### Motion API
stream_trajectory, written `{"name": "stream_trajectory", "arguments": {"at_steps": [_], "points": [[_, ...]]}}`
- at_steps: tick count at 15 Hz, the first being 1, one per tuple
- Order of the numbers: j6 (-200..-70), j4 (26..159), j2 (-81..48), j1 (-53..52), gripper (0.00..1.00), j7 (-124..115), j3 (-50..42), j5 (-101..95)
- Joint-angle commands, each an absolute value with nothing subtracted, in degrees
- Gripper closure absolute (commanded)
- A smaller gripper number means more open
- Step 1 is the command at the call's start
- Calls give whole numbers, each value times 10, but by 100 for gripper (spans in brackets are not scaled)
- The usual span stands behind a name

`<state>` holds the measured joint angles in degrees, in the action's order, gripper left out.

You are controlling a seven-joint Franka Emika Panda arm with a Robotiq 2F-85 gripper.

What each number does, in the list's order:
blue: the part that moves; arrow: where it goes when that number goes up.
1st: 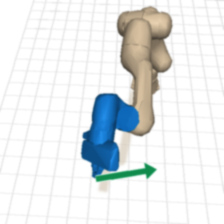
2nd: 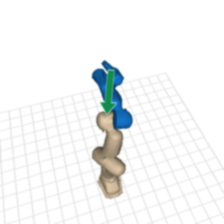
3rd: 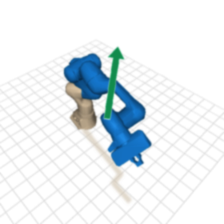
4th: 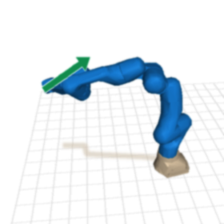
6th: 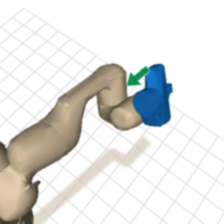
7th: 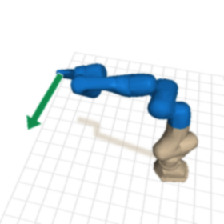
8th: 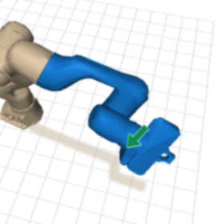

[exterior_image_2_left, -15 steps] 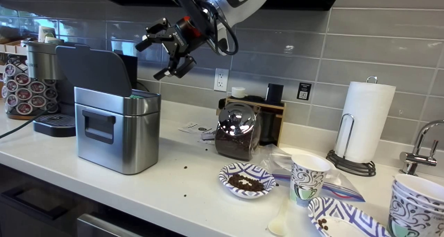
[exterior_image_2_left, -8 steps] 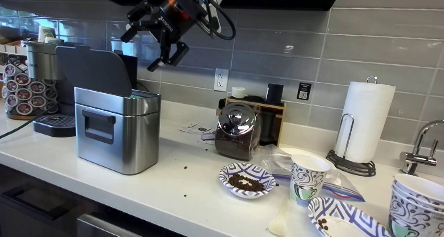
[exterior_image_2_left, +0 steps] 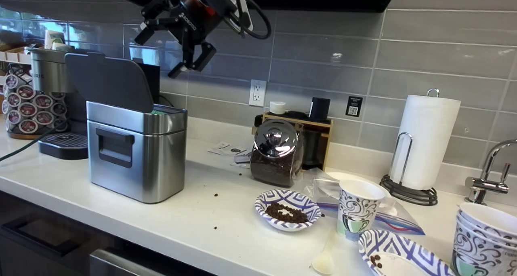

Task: Put the white container in the silver bin and close the silver bin

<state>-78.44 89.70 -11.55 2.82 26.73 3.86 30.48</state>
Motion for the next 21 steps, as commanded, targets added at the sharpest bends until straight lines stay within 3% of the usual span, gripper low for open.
{"name": "stream_trajectory", "arguments": {"at_steps": [1, 9, 14, 21], "points": [[-773, 890, -70, 0, 0, 257, 50, 265], [-805, 923, 24, -73, 0, 191, 90, 111], [-911, 988, 92, -96, 0, 129, 110, 14], [-1084, 1149, 203, -95, 0, -14, 102, 68]]}}
